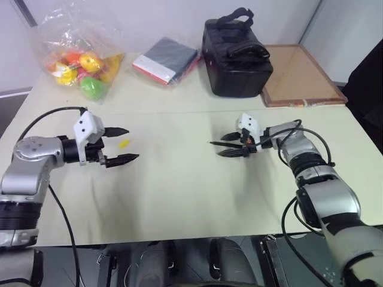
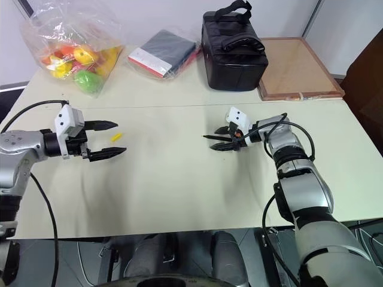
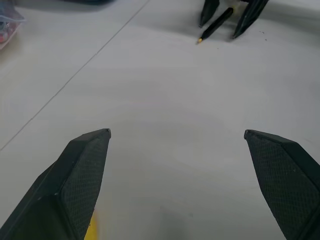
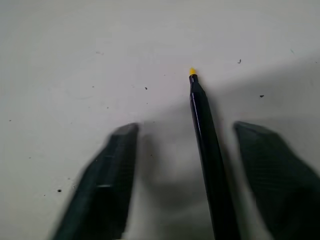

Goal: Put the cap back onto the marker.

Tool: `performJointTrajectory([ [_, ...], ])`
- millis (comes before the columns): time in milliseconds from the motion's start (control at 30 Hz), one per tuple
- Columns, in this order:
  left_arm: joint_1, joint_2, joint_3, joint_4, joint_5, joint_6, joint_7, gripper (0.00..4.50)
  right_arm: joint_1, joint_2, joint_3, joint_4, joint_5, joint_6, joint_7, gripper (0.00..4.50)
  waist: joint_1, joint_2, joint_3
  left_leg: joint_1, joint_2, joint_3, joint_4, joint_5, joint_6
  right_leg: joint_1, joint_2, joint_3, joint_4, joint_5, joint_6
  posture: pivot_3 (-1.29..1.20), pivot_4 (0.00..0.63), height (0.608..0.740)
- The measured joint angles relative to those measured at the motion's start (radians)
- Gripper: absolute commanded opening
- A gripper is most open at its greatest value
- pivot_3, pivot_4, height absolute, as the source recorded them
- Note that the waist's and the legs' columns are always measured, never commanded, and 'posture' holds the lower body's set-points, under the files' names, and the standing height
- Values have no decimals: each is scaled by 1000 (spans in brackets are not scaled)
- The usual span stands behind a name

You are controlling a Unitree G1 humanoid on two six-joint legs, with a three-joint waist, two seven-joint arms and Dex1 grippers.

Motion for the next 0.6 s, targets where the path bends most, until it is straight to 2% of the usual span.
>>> performJointTrajectory([
  [100, 0, 0, 0, 0, 0, 0, 6, 4500, -1, 4, -4, 1, -9, -4, 6, 43, 0, 0, 0, 0, 0, 0, 0, 0, 0, 0, 0, 0, 0, 0, 0, 0, 150, 740],
  [400, 9, 0, 19, 26, 1, -17, 40, 4500, -8, 8, -7, 0, -23, -5, -16, 43, -1, 0, 0, 0, 0, 0, 0, 0, -1, 0, 0, 0, 1, 0, 0, 0, 150, 740],
  [500, -38, 13, 54, 119, -1, -17, 57, 4500, -48, 10, -23, -21, -13, 99, -27, 43, 0, 0, 1, -1, 0, 0, 0, 1, -2, -2, 0, 0, 4, 0, 0, 0, 150, 740],
  [600, -105, 77, 94, 207, 1, -28, 53, 4500, -107, 12, -51, -110, 21, 192, -22, 43, -1, 0, 1, -1, 0, 0, 0, 1, -2, -4, 0, 1, 6, 0, -1, 0, 150, 740],
])
